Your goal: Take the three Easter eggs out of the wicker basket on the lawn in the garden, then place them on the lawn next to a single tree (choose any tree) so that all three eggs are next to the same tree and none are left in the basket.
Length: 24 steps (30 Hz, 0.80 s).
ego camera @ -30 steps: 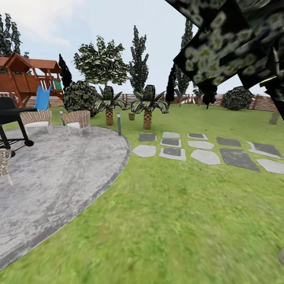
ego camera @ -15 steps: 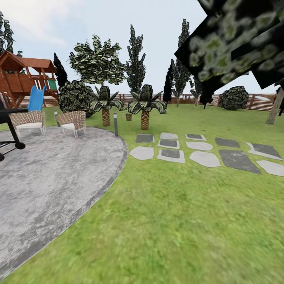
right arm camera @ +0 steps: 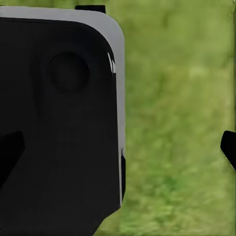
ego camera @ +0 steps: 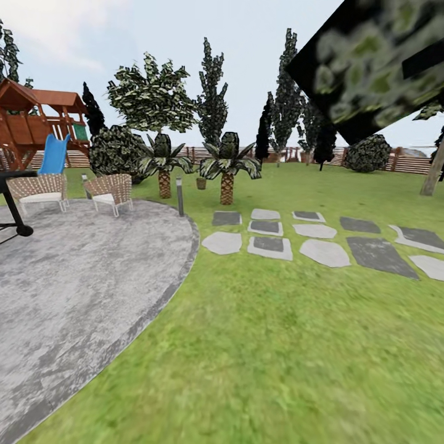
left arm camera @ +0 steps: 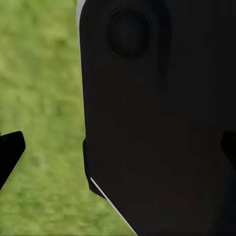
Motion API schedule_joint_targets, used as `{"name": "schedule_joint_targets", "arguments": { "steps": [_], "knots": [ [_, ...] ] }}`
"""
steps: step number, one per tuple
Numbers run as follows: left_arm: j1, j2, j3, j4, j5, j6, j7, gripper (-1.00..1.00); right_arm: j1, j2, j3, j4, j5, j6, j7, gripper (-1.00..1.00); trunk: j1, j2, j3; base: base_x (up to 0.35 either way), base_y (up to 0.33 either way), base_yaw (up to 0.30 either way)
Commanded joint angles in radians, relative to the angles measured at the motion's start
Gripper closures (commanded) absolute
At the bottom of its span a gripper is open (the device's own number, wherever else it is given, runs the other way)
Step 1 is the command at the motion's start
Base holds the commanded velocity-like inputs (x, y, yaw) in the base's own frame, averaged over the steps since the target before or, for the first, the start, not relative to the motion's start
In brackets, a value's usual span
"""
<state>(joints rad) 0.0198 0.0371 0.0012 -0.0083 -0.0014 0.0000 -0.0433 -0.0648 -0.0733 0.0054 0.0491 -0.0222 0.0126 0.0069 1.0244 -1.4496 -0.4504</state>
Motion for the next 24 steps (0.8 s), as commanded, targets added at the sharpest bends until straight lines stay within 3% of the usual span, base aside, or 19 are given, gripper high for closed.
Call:
{"name": "schedule_joint_targets", "arguments": {
  "steps": [1,7,14,24],
  "knots": [
    [0.0,0.001,0.0,-0.001,0.0,0.0,-0.004,-1.0,-0.001,0.0,0.001,0.001,-0.002,0.001,0.001,-1.0,0.001,0.0,-0.001,0.338,0.0,0.097],
    [0.0,0.0,0.0,-0.001,0.0,0.001,-0.004,-1.0,-0.001,0.001,0.001,0.001,-0.002,0.001,0.001,-1.0,0.001,0.0,-0.001,0.339,0.024,0.196],
    [0.0,0.0,0.0,-0.001,0.0,0.001,-0.003,-1.0,-0.001,0.001,0.002,0.001,-0.001,0.001,0.001,-1.0,0.001,0.0,-0.001,0.34,0.006,0.025],
    [0.0,0.0,0.0,-0.001,0.0,0.001,-0.003,-1.0,-0.001,0.001,0.002,0.001,-0.001,0.0,0.002,-1.0,0.001,0.0,-0.001,0.34,0.0,-0.231]
  ]
}}
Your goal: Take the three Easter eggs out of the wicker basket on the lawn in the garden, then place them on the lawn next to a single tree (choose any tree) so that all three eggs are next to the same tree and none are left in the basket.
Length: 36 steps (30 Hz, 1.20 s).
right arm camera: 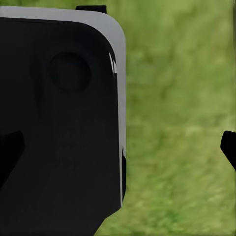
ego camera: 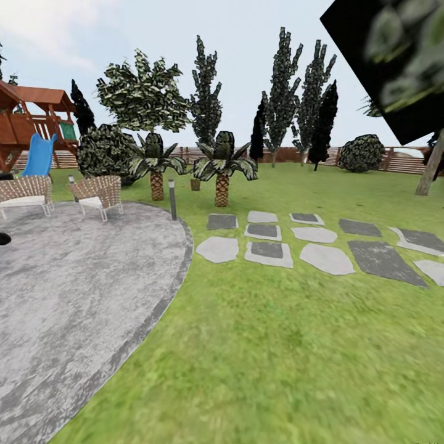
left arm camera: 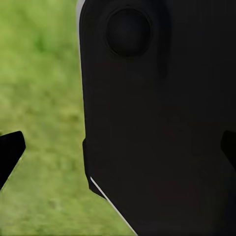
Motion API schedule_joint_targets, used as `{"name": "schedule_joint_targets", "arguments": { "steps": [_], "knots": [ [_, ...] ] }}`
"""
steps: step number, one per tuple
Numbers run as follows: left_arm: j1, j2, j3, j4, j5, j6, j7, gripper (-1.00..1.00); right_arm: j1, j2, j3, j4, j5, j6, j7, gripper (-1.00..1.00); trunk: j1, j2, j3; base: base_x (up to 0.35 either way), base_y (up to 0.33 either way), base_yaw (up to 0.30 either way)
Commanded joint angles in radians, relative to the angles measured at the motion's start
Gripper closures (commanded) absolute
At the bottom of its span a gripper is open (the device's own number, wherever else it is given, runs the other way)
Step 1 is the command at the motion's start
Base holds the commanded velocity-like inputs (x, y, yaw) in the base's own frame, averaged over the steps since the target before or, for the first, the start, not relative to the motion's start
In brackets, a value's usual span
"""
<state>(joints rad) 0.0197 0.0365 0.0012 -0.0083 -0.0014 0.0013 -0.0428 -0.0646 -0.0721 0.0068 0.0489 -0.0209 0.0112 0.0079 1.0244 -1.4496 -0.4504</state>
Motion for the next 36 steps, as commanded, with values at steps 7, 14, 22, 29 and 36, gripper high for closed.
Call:
{"name": "schedule_joint_targets", "arguments": {
  "steps": [7,14,22,29,36],
  "knots": [
    [0.0,0.0,0.0,-0.001,0.0,0.0,-0.003,-1.0,-0.001,0.0,0.001,0.002,-0.002,0.003,0.0,-1.0,0.001,0.0,-0.001,0.34,0.0,-0.119],
    [0.0,0.0,0.0,-0.001,0.0,0.0,-0.003,-1.0,-0.001,-0.001,0.001,0.002,-0.002,0.003,0.0,-1.0,0.001,0.0,-0.001,0.34,0.0,-0.003],
    [0.0,0.0,0.0,-0.001,0.0,0.0,-0.003,-1.0,-0.001,0.0,0.001,0.002,-0.002,0.003,0.0,-1.0,0.001,0.0,-0.001,0.34,0.0,0.0],
    [0.0,0.0,0.0,-0.001,0.0,0.0,-0.003,-1.0,-0.001,0.0,0.001,0.002,-0.002,0.003,0.0,-1.0,0.001,0.0,-0.001,0.34,0.0,0.0],
    [0.0,0.0,0.0,-0.001,0.0,0.0,-0.003,-1.0,-0.001,0.0,0.001,0.002,-0.002,0.003,0.0,-1.0,0.001,0.0,-0.001,0.34,0.0,0.0]
  ]
}}
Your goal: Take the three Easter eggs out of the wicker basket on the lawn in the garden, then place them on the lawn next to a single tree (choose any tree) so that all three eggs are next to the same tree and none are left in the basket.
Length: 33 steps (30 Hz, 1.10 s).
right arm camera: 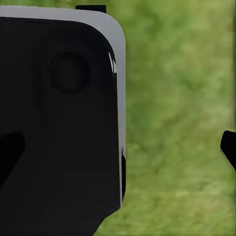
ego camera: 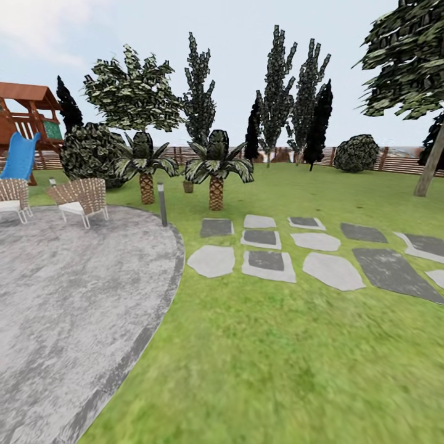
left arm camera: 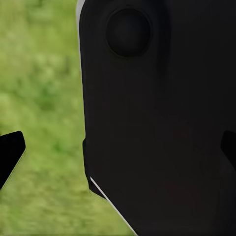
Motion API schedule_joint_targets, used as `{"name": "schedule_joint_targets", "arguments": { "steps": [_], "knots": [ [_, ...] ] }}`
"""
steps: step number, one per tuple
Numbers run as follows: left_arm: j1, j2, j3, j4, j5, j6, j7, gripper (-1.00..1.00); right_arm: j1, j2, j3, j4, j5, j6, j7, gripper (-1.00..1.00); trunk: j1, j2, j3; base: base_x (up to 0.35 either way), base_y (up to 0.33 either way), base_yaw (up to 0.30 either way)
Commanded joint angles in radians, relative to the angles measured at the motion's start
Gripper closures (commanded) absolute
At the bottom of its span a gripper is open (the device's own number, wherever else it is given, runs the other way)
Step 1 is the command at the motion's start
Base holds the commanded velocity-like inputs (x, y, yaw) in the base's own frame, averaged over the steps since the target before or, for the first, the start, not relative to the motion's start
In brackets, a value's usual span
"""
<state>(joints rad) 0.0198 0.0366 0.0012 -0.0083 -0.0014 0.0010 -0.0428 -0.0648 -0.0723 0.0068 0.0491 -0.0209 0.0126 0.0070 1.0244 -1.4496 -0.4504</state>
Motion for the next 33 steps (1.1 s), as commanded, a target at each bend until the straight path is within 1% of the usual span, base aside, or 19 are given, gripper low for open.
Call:
{"name": "schedule_joint_targets", "arguments": {
  "steps": [1,11,22,30,33],
  "knots": [
    [0.0,0.0,0.0,-0.001,0.0,0.0,-0.003,-1.0,-0.001,0.0,0.001,0.001,-0.002,0.001,0.001,-1.0,0.001,0.0,-0.001,0.34,0.0,0.0],
    [0.0,0.0,0.0,-0.001,0.0,0.0,-0.003,-1.0,-0.001,0.0,0.001,0.001,-0.002,0.001,0.001,-1.0,0.001,0.0,-0.001,0.34,0.0,-0.015],
    [0.0,0.001,0.0,-0.001,0.0,0.0,-0.003,-1.0,-0.001,0.0,0.001,0.001,-0.002,0.0,0.002,-1.0,0.001,0.0,-0.001,0.34,0.0,-0.26],
    [0.0,0.0,0.0,-0.001,0.0,0.0,-0.003,-1.0,-0.001,0.0,0.001,0.001,-0.002,0.001,0.001,-1.0,0.001,0.0,-0.001,0.34,0.0,-0.048],
    [0.0,0.0,0.0,-0.001,0.0,0.0,-0.003,-1.0,-0.001,0.0,0.001,0.001,-0.002,0.0,0.001,-1.0,0.001,0.0,-0.001,0.34,0.0,-0.17]
  ]
}}
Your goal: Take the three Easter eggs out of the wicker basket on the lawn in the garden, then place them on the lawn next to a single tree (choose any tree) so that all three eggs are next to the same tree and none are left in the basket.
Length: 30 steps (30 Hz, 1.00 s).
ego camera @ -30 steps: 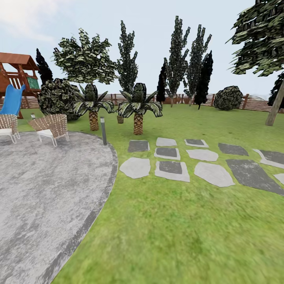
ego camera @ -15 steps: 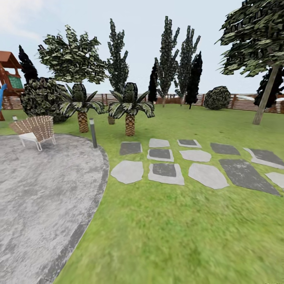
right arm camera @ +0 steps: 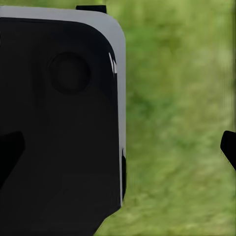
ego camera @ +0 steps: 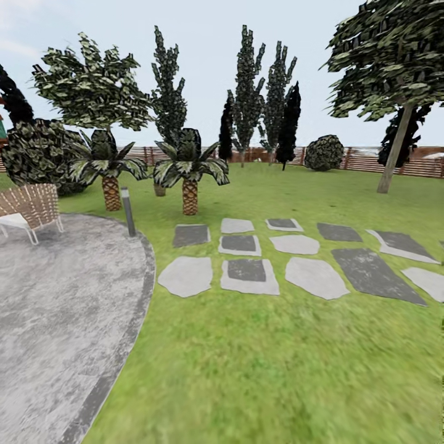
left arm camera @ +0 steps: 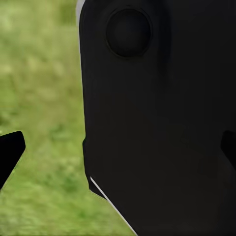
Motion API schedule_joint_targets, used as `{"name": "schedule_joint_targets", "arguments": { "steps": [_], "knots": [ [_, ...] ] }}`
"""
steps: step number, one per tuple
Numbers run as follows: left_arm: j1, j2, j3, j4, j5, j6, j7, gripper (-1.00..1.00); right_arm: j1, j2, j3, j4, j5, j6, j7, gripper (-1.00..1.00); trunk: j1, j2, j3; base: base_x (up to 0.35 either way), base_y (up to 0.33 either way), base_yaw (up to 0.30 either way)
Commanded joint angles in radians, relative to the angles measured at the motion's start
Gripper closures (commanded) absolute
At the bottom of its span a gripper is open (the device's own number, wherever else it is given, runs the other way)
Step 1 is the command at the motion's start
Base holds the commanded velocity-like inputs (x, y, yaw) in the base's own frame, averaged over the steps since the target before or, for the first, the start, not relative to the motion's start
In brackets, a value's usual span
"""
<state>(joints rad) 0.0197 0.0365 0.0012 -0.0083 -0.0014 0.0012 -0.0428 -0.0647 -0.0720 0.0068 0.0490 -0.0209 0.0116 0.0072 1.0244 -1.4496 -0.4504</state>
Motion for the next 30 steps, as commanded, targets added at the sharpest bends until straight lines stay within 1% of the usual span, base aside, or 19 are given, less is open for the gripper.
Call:
{"name": "schedule_joint_targets", "arguments": {
  "steps": [1,17,21,30],
  "knots": [
    [0.0,0.0,0.0,-0.001,0.0,0.0,-0.003,-1.0,-0.001,0.0,0.001,0.002,-0.002,0.001,0.001,-1.0,0.001,0.0,-0.001,0.34,0.0,-0.268],
    [0.0,0.0,0.0,-0.001,0.0,0.0,-0.003,-1.0,-0.001,0.0,0.001,0.002,-0.002,0.001,0.001,-1.0,0.001,0.0,-0.001,0.34,0.0,-0.287],
    [0.0,0.0,0.0,-0.001,0.0,0.0,-0.003,-1.0,-0.001,0.0,0.001,0.002,-0.002,0.002,0.001,-1.0,0.001,0.0,-0.001,0.34,0.0,-0.09],
    [0.0,0.0,0.0,-0.001,0.0,-0.001,-0.003,-1.0,-0.001,0.0,0.001,0.002,-0.002,0.002,0.0,-1.0,0.001,0.0,-0.001,0.34,0.0,-0.009]
  ]
}}
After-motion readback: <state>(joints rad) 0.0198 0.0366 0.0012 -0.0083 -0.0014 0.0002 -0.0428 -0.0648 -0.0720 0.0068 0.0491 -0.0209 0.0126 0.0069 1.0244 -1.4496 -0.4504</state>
